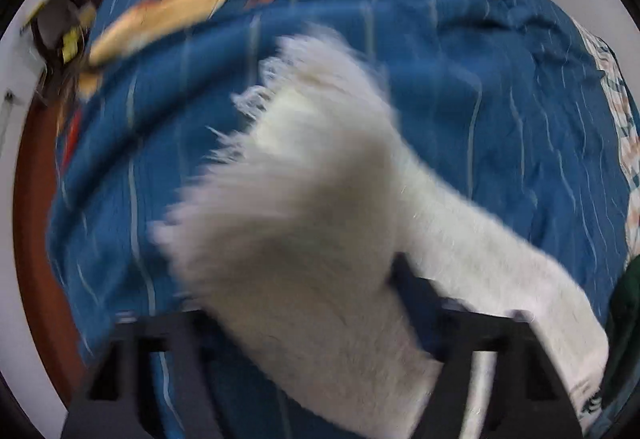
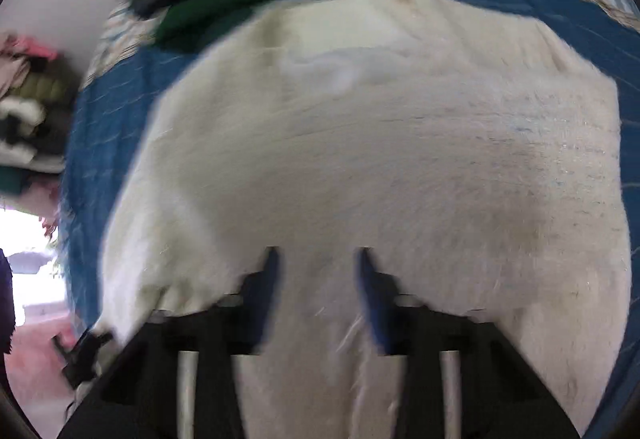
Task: Fold large clothes
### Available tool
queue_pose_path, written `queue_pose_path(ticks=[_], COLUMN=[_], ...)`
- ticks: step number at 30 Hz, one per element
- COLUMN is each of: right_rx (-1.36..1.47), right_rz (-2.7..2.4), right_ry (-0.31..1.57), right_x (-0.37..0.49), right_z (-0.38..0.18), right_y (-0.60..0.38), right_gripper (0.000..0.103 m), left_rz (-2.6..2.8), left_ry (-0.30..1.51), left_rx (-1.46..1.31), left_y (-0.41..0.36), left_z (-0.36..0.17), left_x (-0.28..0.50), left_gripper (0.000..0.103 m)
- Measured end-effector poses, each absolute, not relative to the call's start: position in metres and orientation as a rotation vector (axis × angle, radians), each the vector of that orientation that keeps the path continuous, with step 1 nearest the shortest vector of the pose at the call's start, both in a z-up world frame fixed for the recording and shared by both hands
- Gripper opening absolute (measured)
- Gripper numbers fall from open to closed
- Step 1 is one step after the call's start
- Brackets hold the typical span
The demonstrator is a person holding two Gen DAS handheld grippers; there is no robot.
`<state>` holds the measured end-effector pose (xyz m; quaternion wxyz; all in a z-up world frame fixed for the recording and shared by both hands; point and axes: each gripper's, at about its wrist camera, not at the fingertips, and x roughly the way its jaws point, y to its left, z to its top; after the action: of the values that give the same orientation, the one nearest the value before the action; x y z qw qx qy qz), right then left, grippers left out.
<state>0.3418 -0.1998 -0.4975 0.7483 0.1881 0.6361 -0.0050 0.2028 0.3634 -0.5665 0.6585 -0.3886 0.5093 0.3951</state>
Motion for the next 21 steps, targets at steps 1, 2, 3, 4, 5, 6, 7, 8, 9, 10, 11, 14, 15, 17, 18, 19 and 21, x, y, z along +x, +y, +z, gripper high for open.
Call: queue_pose_path(ticks=[1,2,3,4,5,6,7,8,9,10,11,14,15,17,18,19,21], right_rx=[0.374,0.360,0.344,0.294,0.263,0.200,0.154,0.075,0.009,-0.031,-0.085,-0.093,-0.081,-0.047,-0.027,0.004,0.038], right_rz=[-0.075,-0.090,-0.098,-0.121,-0.134,-0.152,-0.171,-0.227,-0.283,-0.318,-0.356,-0.391,-0.395,-0.412,-0.406,-0.391,-0.373], right_ry=[1.399,1.428,1.471,1.465,1.464,1.479,1.490,1.491,1.468,1.444,1.409,1.402,1.399,1.387,1.386,1.388,1.396], right_x=[0.346,0.351,0.354,0.357,0.358,0.360,0.360,0.357,0.353,0.349,0.342,0.331,0.329,0.324,0.320,0.319,0.322], right_z=[-0.516,-0.530,-0.546,-0.549,-0.545,-0.540,-0.535,-0.527,-0.519,-0.514,-0.506,-0.503,-0.503,-0.501,-0.497,-0.498,-0.487], right_y=[-0.199,-0.197,-0.193,-0.184,-0.181,-0.172,-0.169,-0.164,-0.159,-0.157,-0.155,-0.157,-0.158,-0.169,-0.180,-0.186,-0.210], right_gripper=[0.031,0.031,0.031,0.032,0.031,0.032,0.038,0.056,0.066,0.083,0.085,0.085,0.085,0.085,0.085,0.085,0.085], left_rz=[0.875,0.865,0.861,0.850,0.838,0.827,0.819,0.814,0.804,0.781,0.770,0.690,0.671,0.614,0.600,0.572,0.514], left_ry=[1.137,1.131,1.124,1.108,1.090,1.074,1.060,1.053,1.041,1.010,0.996,0.932,0.919,0.890,0.880,0.866,0.847], left_rx=[-0.855,-0.830,-0.792,-0.740,-0.674,-0.626,-0.557,-0.487,-0.412,-0.335,-0.300,-0.168,-0.145,-0.084,-0.065,-0.035,0.014], left_y=[0.367,0.368,0.366,0.365,0.362,0.358,0.351,0.344,0.335,0.322,0.310,0.273,0.266,0.237,0.228,0.211,0.174], left_z=[-0.561,-0.556,-0.548,-0.538,-0.524,-0.513,-0.498,-0.488,-0.473,-0.454,-0.446,-0.408,-0.400,-0.382,-0.381,-0.375,-0.367], left_x=[0.213,0.221,0.230,0.241,0.252,0.260,0.270,0.277,0.286,0.297,0.302,0.322,0.317,0.322,0.320,0.321,0.325], left_gripper=[0.021,0.019,0.017,0.016,0.016,0.015,0.015,0.015,0.015,0.015,0.014,0.014,0.014,0.014,0.013,0.013,0.013])
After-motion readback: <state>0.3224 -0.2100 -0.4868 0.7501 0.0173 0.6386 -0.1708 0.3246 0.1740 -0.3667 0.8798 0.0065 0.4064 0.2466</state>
